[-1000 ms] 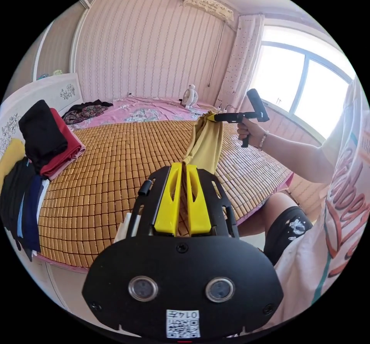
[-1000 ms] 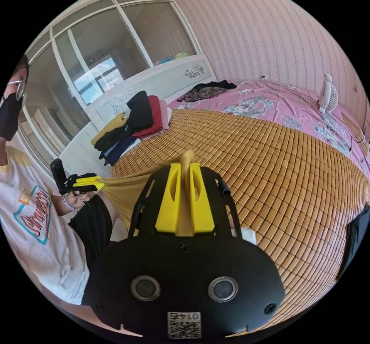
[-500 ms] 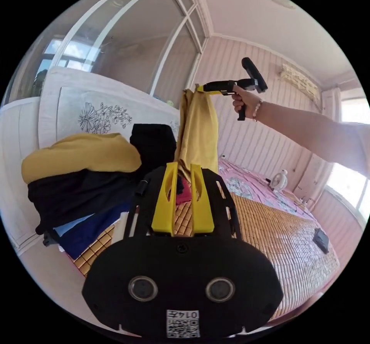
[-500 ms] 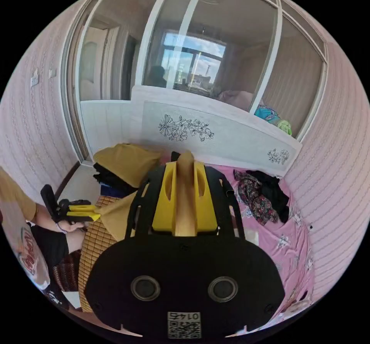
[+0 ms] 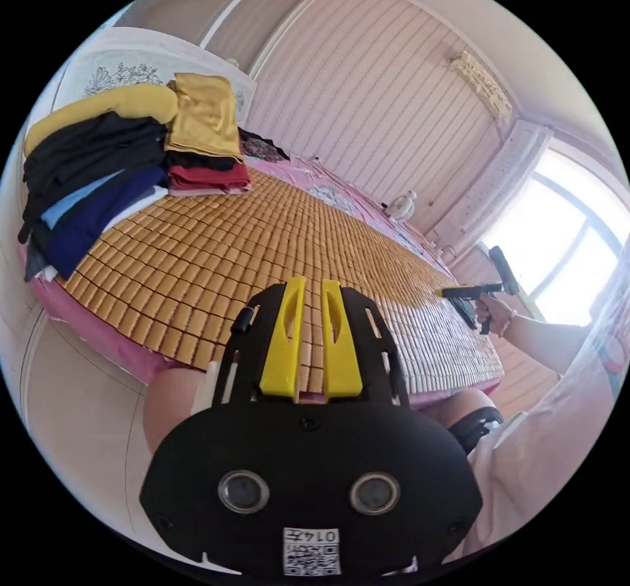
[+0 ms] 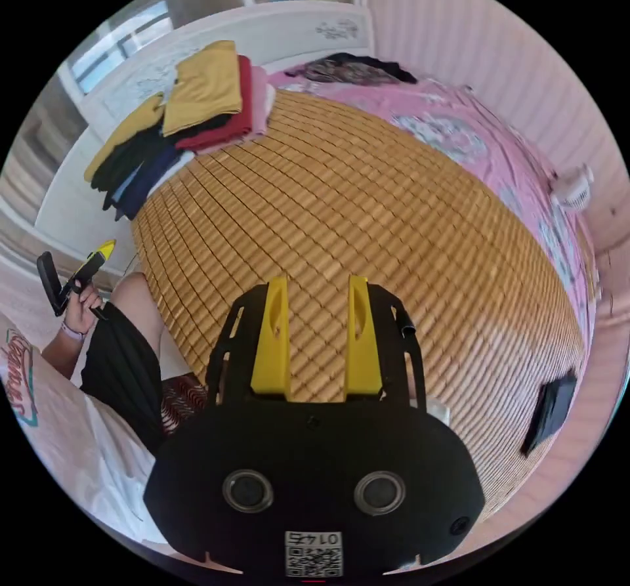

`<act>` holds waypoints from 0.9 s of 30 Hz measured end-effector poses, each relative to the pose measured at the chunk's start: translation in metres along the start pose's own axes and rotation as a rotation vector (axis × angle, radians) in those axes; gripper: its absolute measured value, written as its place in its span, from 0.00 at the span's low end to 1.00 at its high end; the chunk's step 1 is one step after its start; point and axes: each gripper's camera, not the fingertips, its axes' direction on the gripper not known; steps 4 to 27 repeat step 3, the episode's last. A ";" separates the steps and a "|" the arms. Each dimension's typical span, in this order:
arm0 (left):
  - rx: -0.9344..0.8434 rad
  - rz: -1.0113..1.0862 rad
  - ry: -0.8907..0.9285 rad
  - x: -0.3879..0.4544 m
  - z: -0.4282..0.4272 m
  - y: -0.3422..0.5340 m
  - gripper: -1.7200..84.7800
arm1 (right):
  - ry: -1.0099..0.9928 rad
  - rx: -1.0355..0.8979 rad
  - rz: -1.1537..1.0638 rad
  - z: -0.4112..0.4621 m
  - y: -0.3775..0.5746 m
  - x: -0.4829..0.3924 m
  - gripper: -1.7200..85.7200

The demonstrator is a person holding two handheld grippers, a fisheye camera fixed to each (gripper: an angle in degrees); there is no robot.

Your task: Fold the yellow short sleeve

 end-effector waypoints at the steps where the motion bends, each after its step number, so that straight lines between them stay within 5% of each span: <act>1: -0.024 0.020 0.032 0.008 0.006 0.004 0.08 | -0.002 -0.014 0.170 -0.016 0.075 0.029 0.17; 3: -0.096 0.130 0.142 0.043 0.030 0.013 0.07 | 0.036 0.004 0.396 -0.045 0.179 0.058 0.16; 27: -0.096 0.130 0.142 0.043 0.030 0.013 0.07 | 0.036 0.004 0.396 -0.045 0.179 0.058 0.16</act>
